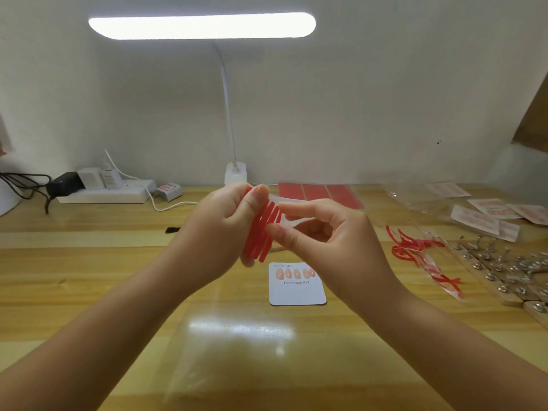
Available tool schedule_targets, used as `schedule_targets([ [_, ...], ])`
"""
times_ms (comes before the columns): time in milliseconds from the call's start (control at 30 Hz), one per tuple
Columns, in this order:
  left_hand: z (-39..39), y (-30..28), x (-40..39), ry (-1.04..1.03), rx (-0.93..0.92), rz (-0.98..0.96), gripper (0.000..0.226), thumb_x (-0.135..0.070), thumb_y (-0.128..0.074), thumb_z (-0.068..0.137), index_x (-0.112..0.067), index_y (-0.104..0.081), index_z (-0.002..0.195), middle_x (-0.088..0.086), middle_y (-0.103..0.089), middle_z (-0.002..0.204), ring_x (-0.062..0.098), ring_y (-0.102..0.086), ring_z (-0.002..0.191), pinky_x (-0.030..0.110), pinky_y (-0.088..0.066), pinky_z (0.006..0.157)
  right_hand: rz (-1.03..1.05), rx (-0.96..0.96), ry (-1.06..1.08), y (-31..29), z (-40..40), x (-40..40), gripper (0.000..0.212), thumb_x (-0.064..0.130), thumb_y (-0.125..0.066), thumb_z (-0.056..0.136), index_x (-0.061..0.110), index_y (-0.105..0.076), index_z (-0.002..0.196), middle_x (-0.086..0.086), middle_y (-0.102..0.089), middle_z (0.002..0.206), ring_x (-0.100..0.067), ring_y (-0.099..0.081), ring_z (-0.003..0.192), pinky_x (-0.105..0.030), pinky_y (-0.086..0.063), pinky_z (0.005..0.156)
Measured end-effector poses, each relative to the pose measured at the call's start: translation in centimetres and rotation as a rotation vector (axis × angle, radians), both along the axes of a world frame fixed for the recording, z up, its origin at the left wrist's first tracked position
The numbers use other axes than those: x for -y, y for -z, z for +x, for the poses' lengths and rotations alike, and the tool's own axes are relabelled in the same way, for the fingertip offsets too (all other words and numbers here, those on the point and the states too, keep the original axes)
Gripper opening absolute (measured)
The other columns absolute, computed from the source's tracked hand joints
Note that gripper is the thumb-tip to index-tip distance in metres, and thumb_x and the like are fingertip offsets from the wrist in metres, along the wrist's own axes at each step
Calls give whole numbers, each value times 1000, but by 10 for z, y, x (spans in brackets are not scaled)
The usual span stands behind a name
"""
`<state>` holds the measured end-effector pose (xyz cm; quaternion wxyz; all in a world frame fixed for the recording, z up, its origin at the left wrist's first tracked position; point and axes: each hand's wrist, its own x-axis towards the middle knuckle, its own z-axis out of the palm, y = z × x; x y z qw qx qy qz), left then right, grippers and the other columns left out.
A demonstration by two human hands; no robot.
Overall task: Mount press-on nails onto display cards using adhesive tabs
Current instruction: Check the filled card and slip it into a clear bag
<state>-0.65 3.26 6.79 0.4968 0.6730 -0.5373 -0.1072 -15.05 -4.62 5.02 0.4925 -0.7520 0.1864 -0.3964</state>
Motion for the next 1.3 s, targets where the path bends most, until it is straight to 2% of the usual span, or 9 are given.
schedule_targets([
  [167,-1,3,1,21,-27,-28,43,-49,-38,92,-13,-55,76,3,-63,51,15,-57,40,19,-41,42,174,44,-82,3,2,6,37,16,-81,73,10,-72,108,-8,-75,95,-19,-72,89,-34,-59,83],
  [333,1,4,3,81,-82,-30,47,-53,-40,88,-9,-54,78,6,-62,51,19,-57,40,21,-41,44,281,84,-222,0,1,12,31,11,-79,71,5,-72,100,-7,-76,90,-19,-74,85,-23,-57,74],
  [433,1,5,3,106,-100,-22,45,-52,-41,88,-10,-54,77,6,-62,51,18,-56,40,18,-39,42,277,77,-261,-1,0,16,33,16,-79,67,5,-72,97,-9,-76,89,-22,-74,85,-25,-57,77],
  [667,2,4,4,108,-133,23,45,-50,-43,87,-8,-57,84,5,-67,61,17,-63,46,22,-45,43,237,44,-224,2,-1,21,31,18,-81,68,4,-72,94,-9,-76,89,-24,-74,85,-32,-59,82],
  [833,3,5,5,84,-132,40,47,-53,-43,84,-9,-58,87,6,-69,64,19,-66,50,27,-48,46,194,64,-175,4,1,20,18,17,-80,68,10,-77,85,0,-76,80,-13,-73,77,-16,-54,69],
  [1100,6,6,6,85,-123,46,48,-55,-44,82,-10,-58,86,9,-68,67,23,-67,52,32,-50,49,226,80,-222,5,1,21,26,18,-78,68,8,-75,92,-3,-77,85,-12,-73,79,-14,-53,67],
  [1200,6,7,6,84,-117,47,48,-56,-44,82,-11,-59,86,7,-69,67,24,-68,55,31,-50,49,234,68,-223,5,1,21,28,20,-78,67,6,-73,91,-5,-76,84,-15,-73,79,-17,-55,69],
  [1300,7,7,6,95,-101,53,49,-56,-43,83,-9,-58,86,8,-70,67,26,-68,56,31,-51,50,229,43,-231,5,1,23,30,20,-79,67,5,-69,91,-11,-75,88,-25,-73,86,-31,-59,80],
])
